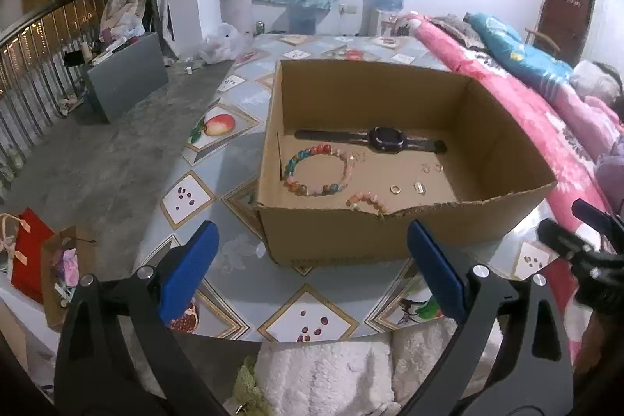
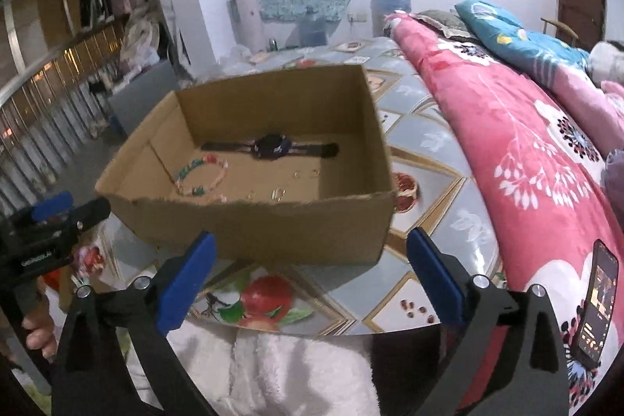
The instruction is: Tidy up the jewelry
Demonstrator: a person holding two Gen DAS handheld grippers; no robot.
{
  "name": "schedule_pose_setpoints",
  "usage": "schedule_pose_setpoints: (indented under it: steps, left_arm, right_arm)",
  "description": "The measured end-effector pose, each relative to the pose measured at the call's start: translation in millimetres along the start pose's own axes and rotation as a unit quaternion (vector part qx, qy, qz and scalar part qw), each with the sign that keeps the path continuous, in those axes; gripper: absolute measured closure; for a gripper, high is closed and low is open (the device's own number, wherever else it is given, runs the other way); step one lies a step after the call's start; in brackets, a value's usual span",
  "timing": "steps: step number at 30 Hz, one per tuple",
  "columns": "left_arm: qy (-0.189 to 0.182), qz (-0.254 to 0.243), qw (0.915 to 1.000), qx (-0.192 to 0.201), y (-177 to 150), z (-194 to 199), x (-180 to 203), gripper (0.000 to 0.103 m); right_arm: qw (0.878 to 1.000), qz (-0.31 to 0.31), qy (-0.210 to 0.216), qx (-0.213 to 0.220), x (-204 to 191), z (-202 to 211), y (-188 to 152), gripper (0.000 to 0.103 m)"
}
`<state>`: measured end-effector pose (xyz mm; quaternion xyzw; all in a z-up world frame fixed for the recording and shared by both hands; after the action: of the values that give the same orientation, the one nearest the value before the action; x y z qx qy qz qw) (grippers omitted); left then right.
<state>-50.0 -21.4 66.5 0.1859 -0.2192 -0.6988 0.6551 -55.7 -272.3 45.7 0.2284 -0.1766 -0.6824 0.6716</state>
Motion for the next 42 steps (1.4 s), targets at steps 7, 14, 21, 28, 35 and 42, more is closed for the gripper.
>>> schedule_pose_setpoints:
  steps: [7, 14, 21, 28, 35, 42]
  left_arm:
    - [0.015, -0.014, 0.9985, -0.051, -6.0, -25.5, 20.0, 0.010]
    - [0.014, -0.005, 0.9982, -0.058, -3.7, -26.8, 21.2, 0.010]
    - [0.023, -0.004, 0.9977, -0.063, -3.2, -28.7, 20.8, 0.010]
    - [0.031, -0.004, 0.9978, -0.058, -2.8, -26.6, 21.6, 0.010]
    - [0.037, -0.002, 0.9977, -0.057, -1.2, -27.0, 21.9, 0.010]
    - [0.039, 0.002, 0.9974, -0.061, -0.4, -29.2, 20.8, 0.010]
  right_arm:
    - [1.000, -0.002, -0.009, -0.027, -17.7, -15.2, 0.1, 0.007]
    - [0.999, -0.001, -0.020, -0.030, -19.0, -18.1, 2.4, 0.007]
    - [0.999, 0.001, -0.021, -0.033, -21.9, -19.0, 2.9, 0.007]
    - [0.999, 0.001, -0.022, -0.033, -24.0, -19.0, 3.7, 0.007]
    - [0.999, -0.007, -0.021, -0.039, -22.6, -21.8, 4.7, 0.007]
    - [0.999, -0.008, -0.027, -0.043, -23.3, -24.1, 6.0, 0.007]
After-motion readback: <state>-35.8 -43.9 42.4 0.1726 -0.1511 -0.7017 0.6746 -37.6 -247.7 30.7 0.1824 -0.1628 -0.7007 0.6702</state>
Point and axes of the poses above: each gripper's, at about its wrist camera, not at the fingertips, and z roughly against the way its jaws point, x to its right, y to its top, the point moved 1 cm from there along -z, roughly the way its jaws point, and after that the axes turned 10 degrees about -x, right-handed, at the moved point
